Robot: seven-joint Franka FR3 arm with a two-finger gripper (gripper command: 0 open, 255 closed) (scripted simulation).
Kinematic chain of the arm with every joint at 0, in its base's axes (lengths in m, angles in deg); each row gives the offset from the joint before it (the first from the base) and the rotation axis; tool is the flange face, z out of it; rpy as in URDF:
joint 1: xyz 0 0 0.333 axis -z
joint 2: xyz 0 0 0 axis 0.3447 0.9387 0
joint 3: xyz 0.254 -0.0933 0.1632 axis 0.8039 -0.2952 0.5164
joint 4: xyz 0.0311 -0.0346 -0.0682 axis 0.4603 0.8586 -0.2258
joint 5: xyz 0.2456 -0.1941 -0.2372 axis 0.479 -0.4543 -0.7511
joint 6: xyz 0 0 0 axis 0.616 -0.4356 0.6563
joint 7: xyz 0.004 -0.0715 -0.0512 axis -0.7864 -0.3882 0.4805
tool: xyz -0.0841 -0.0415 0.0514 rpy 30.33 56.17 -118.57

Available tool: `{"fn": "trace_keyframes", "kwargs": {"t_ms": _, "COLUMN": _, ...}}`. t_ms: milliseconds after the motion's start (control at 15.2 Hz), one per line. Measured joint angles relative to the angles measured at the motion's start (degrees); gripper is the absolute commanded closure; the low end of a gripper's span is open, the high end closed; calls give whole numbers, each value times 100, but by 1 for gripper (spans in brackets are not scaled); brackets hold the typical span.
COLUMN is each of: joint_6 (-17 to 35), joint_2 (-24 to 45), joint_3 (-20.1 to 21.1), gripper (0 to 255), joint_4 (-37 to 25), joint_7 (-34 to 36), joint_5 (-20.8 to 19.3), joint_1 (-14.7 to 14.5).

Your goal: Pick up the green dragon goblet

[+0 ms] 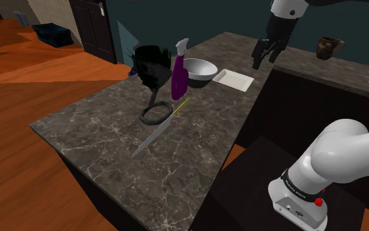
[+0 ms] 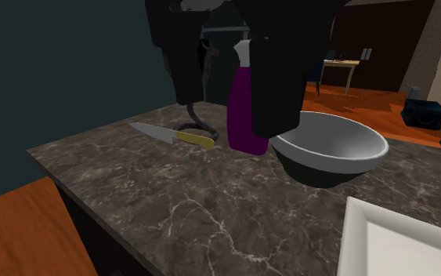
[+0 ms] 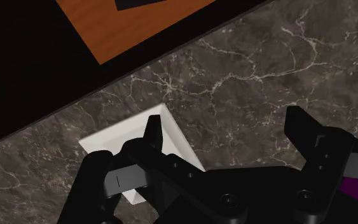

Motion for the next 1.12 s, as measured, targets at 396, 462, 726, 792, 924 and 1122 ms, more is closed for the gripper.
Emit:
{"fn": "trace_keyframes", "kwargs": {"t_ms": 396, "joint_6": 13, "joint_2": 502, "joint_3": 379, "gripper": 0, "joint_4": -420, "joint_7": 549, "joint_5": 373, "joint_1": -126}}
{"fn": "trace_keyframes", "kwargs": {"t_ms": 462, "joint_6": -15, "joint_2": 633, "joint_3": 460, "gripper": 0, "joint_4": -568, "joint_7": 672, "joint_5": 452, "joint_1": -151}}
{"fn": "trace_keyframes", "kwargs": {"t_ms": 726, "joint_6": -88, "joint_2": 1174, "joint_3": 805, "gripper": 0, "joint_4": -1155, "joint_7": 1206, "joint_5": 748, "joint_1": -248}}
{"fn": "trace_keyframes", "kwargs": {"t_ms": 792, "joint_6": -103, "joint_2": 1348, "joint_3": 890, "gripper": 0, "joint_4": -1342, "joint_7": 1342, "joint_5": 810, "joint_1": -267}}
{"fn": "trace_keyframes", "kwargs": {"t_ms": 924, "joint_6": -158, "joint_2": 1677, "joint_3": 1029, "gripper": 0, "joint_4": -1724, "joint_7": 1581, "joint_5": 907, "joint_1": -292}}
{"fn": "trace_keyframes", "kwargs": {"t_ms": 1122, "joint_6": -133, "joint_2": 2173, "joint_3": 1264, "gripper": 0, "joint_4": -2204, "joint_7": 1981, "joint_5": 1033, "joint_1": -345}}
